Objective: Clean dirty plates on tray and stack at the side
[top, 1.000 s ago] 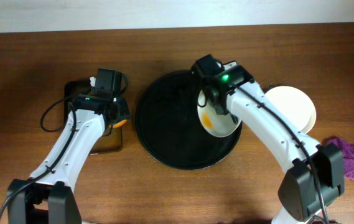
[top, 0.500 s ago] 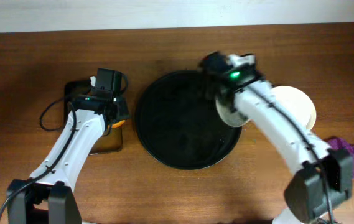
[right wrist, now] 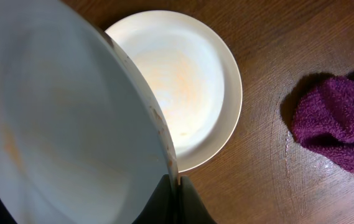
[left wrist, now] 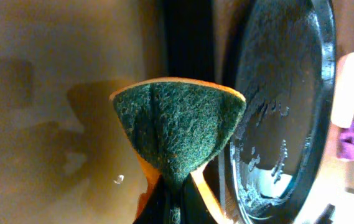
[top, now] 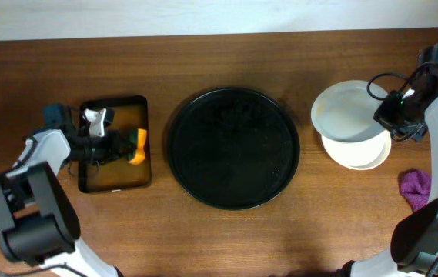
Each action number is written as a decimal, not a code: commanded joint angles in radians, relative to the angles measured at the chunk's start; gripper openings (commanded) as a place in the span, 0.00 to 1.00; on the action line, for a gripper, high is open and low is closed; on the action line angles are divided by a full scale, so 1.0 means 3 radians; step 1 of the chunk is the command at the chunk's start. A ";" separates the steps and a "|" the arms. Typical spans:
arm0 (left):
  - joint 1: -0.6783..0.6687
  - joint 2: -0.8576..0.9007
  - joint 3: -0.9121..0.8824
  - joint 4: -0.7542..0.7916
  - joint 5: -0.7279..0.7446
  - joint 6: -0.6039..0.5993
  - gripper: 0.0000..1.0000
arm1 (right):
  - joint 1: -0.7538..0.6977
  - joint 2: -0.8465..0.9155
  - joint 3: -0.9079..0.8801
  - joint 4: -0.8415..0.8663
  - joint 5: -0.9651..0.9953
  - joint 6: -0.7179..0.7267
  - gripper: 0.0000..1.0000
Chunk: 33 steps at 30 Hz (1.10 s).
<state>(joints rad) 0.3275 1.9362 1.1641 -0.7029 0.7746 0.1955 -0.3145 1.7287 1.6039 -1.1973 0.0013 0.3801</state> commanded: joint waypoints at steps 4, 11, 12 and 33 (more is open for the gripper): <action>0.0047 0.0275 -0.0009 0.0099 -0.0754 -0.0264 0.00 | 0.0003 -0.0069 0.0052 -0.0041 -0.0033 -0.0033 0.04; 0.0043 -0.0403 0.0010 0.0251 -0.1143 -0.0764 0.00 | 0.0003 -0.0069 0.0052 -0.0058 -0.0032 -0.0034 0.04; 0.0043 -0.0675 0.0010 0.0259 -0.1139 -0.0764 0.00 | 0.0003 -0.0069 0.0052 -0.0058 -0.0032 -0.0034 0.04; -0.0467 -0.1169 -0.0198 0.0298 -0.2397 -0.0767 0.97 | 0.0027 0.0155 0.0053 0.0055 -0.0674 -0.0921 0.49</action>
<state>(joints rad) 0.1902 1.6737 1.0698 -0.6098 0.0620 -0.0364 -0.3145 1.7927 1.6035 -1.1912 0.0067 0.2405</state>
